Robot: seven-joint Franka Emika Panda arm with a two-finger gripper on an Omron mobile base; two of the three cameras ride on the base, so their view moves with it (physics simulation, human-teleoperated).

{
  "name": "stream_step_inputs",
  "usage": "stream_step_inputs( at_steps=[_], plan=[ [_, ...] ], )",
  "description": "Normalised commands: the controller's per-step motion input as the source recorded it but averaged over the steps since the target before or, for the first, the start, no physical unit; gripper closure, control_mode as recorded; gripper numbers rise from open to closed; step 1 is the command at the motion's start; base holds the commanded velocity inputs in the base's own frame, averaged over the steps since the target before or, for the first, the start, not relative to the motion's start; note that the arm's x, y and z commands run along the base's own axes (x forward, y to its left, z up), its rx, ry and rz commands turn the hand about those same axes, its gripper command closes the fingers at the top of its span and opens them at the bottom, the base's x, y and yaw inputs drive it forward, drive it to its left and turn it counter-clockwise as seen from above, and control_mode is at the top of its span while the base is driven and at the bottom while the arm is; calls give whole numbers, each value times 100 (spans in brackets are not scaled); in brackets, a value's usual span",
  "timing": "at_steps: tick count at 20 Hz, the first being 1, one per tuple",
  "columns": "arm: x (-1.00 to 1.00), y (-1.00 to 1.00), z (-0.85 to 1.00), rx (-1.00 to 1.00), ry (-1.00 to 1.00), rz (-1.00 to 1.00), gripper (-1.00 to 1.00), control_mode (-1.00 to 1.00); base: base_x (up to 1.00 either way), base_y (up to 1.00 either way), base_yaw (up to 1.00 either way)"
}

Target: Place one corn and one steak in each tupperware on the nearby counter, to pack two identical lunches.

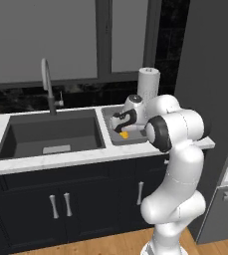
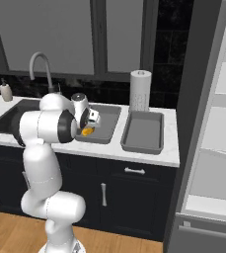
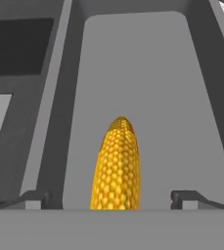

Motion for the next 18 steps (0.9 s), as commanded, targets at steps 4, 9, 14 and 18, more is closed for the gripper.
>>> stream_step_inputs(
  at_steps=[4, 9, 14, 18],
  plan=[
    [0, 0, 0, 0, 0, 1, -100, -100, 0, 0, 0],
    [0, 0, 46, 0, -1, 0, -100, -100, 0, 0, 0],
    [0, -8, 52, 0, 1, 0, -100, -100, 0, 0, 0],
    [-26, -10, 61, 0, 8, 1, -100, -100, 0, 0, 0]
  ],
)
